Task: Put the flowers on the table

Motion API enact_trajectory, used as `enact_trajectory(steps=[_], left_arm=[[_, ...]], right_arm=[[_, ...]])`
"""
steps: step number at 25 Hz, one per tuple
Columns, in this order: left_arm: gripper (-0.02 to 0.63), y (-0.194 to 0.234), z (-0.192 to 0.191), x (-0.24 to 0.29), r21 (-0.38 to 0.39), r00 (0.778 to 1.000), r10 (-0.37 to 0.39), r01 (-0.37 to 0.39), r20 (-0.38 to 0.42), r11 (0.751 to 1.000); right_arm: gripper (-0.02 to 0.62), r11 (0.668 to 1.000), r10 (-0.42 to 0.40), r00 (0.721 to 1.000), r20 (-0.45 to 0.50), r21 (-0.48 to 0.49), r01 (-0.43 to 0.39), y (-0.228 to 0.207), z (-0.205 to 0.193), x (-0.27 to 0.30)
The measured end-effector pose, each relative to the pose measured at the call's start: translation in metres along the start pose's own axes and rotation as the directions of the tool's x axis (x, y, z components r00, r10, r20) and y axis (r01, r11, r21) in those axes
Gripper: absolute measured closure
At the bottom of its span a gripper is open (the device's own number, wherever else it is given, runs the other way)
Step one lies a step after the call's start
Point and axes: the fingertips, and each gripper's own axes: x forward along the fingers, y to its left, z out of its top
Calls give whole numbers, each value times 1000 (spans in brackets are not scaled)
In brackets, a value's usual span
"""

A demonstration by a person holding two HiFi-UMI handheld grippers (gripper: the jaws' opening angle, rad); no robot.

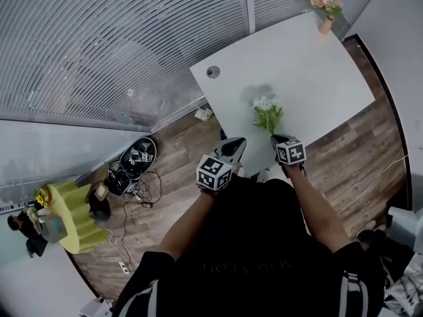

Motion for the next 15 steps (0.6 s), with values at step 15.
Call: enact_trajectory(steps=[15], left_arm=[[586,1,-19,-12,-26,999,10,-11,-35,1000]], right_arm=[[555,998,-68,998,-11,-8,68,-17,-4,12]])
